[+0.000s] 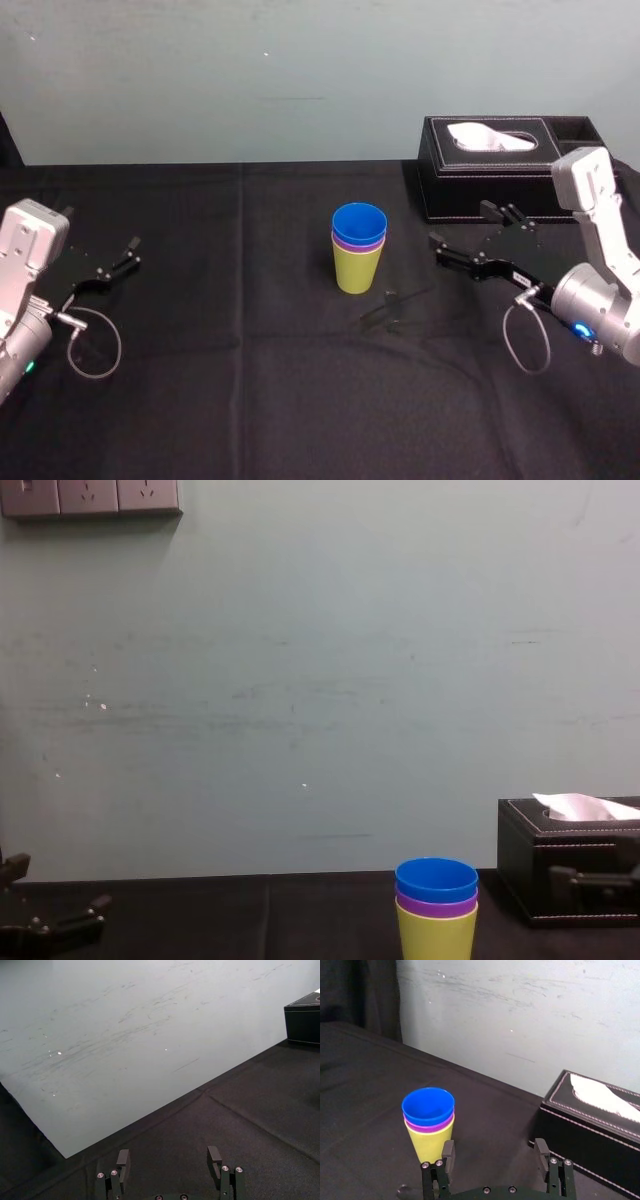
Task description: Stack the three plastic cups sequentially using one hand.
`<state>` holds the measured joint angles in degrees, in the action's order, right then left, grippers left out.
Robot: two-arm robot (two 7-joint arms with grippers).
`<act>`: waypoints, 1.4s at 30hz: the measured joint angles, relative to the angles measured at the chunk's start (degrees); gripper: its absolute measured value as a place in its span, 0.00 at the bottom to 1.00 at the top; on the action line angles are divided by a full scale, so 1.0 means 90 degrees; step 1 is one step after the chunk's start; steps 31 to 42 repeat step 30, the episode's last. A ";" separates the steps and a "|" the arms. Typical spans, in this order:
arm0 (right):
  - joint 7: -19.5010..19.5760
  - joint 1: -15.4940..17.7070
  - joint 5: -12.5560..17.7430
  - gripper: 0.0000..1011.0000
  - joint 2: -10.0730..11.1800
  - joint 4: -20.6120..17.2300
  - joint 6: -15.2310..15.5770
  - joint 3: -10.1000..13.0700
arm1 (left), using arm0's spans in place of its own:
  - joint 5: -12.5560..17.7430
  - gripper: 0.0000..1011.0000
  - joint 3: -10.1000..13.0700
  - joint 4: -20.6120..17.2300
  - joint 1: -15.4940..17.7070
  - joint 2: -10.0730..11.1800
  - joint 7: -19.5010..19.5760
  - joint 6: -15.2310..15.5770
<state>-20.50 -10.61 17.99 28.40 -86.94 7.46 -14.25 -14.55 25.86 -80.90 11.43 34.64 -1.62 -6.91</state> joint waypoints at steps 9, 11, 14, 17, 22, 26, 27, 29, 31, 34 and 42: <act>-0.0066 0.0138 0.0017 0.99 -0.0008 0.0208 -0.0149 0.0097 | 0.0000 1.00 0.0000 0.0000 0.0000 0.0000 0.0000 0.0000; -0.0067 0.0136 0.0017 0.99 -0.0009 0.0206 -0.0149 0.0097 | 0.0000 1.00 0.0000 0.0000 0.0000 0.0000 0.0000 0.0000; -0.0066 0.0133 0.0017 0.99 -0.0010 0.0203 -0.0145 0.0096 | 0.0000 1.00 0.0000 0.0000 0.0000 0.0000 0.0000 0.0000; -0.0066 0.0130 0.0016 0.99 -0.0012 0.0197 -0.0142 0.0095 | 0.0000 1.00 0.0000 0.0000 0.0000 0.0000 0.0000 0.0000; -0.0065 0.0127 0.0014 0.99 -0.0014 0.0190 -0.0137 0.0092 | 0.0000 1.00 0.0000 0.0000 0.0000 0.0000 0.0000 0.0000; -0.0065 0.0125 0.0013 0.99 -0.0014 0.0187 -0.0136 0.0089 | 0.0000 1.00 0.0000 0.0000 0.0000 0.0000 0.0000 0.0000; -0.0065 0.0125 0.0012 0.99 -0.0014 0.0186 -0.0135 0.0088 | 0.0000 1.00 0.0000 0.0000 0.0000 0.0000 0.0000 0.0000; -0.0065 0.0124 0.0011 0.99 -0.0014 0.0184 -0.0134 0.0087 | 0.0000 1.00 0.0000 0.0000 0.0000 0.0000 0.0000 0.0000; -0.0065 0.0123 0.0011 0.99 -0.0014 0.0183 -0.0133 0.0087 | 0.0000 1.00 0.0000 0.0000 0.0000 0.0000 0.0000 0.0000; -0.0065 0.0123 0.0011 0.99 -0.0014 0.0183 -0.0133 0.0087 | 0.0000 1.00 0.0000 0.0000 0.0000 0.0000 0.0000 0.0000; -0.0065 0.0123 0.0011 0.99 -0.0014 0.0183 -0.0133 0.0087 | 0.0000 1.00 0.0000 0.0000 0.0000 0.0000 0.0000 0.0000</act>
